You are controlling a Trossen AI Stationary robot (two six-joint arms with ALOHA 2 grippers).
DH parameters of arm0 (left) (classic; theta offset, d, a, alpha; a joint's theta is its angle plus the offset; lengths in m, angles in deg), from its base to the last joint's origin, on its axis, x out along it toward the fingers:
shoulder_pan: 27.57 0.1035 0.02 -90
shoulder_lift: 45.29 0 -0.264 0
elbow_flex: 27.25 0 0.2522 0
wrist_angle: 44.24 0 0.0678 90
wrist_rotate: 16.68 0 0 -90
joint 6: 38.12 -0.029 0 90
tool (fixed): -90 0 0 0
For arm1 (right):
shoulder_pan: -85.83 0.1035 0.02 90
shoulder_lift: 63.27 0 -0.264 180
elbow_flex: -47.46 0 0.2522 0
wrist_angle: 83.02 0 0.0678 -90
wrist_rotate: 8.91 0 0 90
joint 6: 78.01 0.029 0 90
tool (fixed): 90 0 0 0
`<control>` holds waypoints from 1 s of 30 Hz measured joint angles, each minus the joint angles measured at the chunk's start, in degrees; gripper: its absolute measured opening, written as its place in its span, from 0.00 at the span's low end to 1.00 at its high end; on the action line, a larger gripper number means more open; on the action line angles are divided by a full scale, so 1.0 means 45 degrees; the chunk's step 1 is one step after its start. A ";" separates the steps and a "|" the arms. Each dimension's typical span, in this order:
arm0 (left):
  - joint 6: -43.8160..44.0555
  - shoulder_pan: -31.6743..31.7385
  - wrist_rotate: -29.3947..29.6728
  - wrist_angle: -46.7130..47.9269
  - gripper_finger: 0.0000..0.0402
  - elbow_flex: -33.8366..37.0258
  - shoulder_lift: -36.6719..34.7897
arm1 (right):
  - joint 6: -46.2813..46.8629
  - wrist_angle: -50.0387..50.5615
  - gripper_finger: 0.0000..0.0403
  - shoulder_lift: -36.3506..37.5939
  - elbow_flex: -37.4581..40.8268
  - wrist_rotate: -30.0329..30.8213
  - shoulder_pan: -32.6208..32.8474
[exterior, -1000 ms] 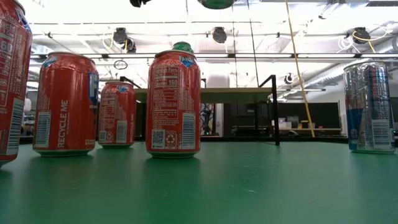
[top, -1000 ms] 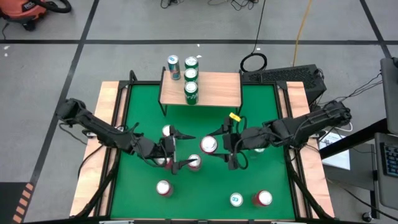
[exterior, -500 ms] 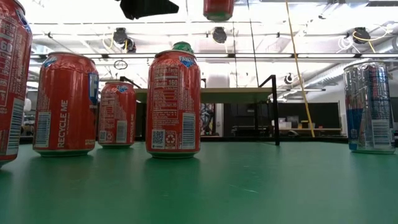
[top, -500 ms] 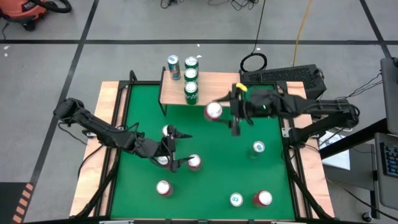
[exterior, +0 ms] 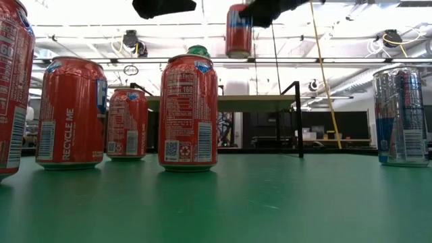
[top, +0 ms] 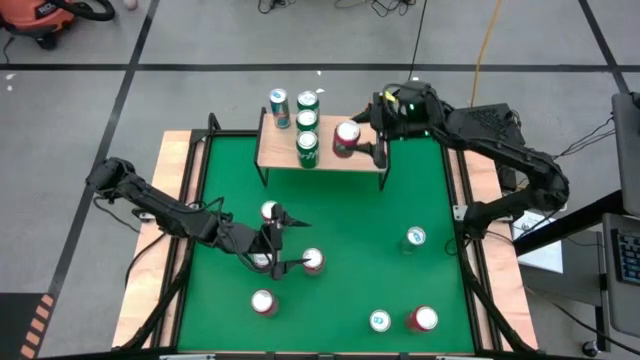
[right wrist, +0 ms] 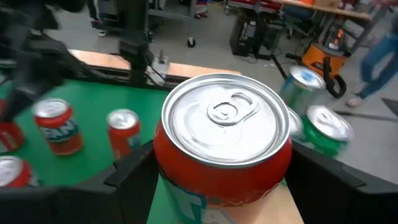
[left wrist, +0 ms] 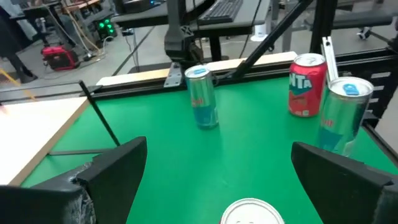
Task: Place canned beverage on shelf
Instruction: Put the orange soda can on the shelf
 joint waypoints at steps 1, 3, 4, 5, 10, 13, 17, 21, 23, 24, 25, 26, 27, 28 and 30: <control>0.0000 0.0061 0.0001 0.0065 1.00 0.0000 0.0000 | -0.0025 -0.0079 0.71 -0.0181 0.0000 -0.0264 -0.0347; 0.0000 0.0145 0.0000 0.0118 1.00 0.0000 0.0005 | -0.0027 -0.0367 0.71 -0.0563 0.0000 -0.0919 -0.1079; 0.0002 0.0182 0.0005 0.0116 1.00 0.0000 0.0005 | -0.0035 -0.0527 0.71 -0.0755 0.0000 -0.1294 -0.1421; 0.0005 0.0209 0.0005 0.0111 1.00 0.0000 0.0005 | -0.0037 -0.0683 0.71 -0.0955 0.0000 -0.1629 -0.1745; 0.0124 0.0411 0.0003 0.0103 1.00 0.0000 0.0005 | -0.0285 -0.1402 0.72 -0.1990 0.0000 -0.2902 -0.3130; 0.0365 0.0588 0.0005 0.0105 1.00 0.0001 0.0010 | -0.0407 -0.1867 0.72 -0.2571 0.0000 -0.3625 -0.3798; 0.0452 0.0820 0.0005 0.0102 1.00 0.0001 0.0010 | -0.0390 -0.2554 0.72 -0.3237 0.0000 -0.4505 -0.4374; 0.0646 0.1123 0.0005 0.0089 1.00 0.0003 0.0010 | -0.0398 -0.3163 0.72 -0.3641 0.0000 -0.4541 -0.4634; 0.0675 0.1270 0.0005 0.0084 1.00 0.0005 0.0010 | -0.0291 -0.3376 0.72 -0.3743 0.0000 -0.4541 -0.4687; 0.0680 0.1341 0.0005 0.0084 1.00 0.0003 0.0010 | -0.0288 -0.3447 0.72 -0.3756 0.0000 -0.4532 -0.4696; 0.0677 0.1418 0.0008 0.0084 1.00 0.0005 0.0010 | -0.0308 -0.3487 0.72 -0.3751 0.0000 -0.4528 -0.4696; 0.0675 0.1502 0.0007 0.0083 1.00 0.0005 0.0010 | -0.0355 -0.3547 0.72 -0.3742 0.0000 -0.4533 -0.4696; 0.0678 0.1573 0.0006 0.0077 1.00 0.0005 0.0010 | -0.0375 -0.3627 0.72 -0.3741 -0.0004 -0.4531 -0.4696; 0.0678 0.1641 0.0002 0.0055 1.00 0.0003 0.0010 | -0.0406 -0.3665 0.72 -0.3741 -0.0019 -0.4533 -0.4691; 0.0675 0.1774 -0.0095 -0.0043 1.00 0.0005 0.0010 | -0.0472 -0.3418 0.72 -0.3772 -0.0223 -0.4531 -0.4730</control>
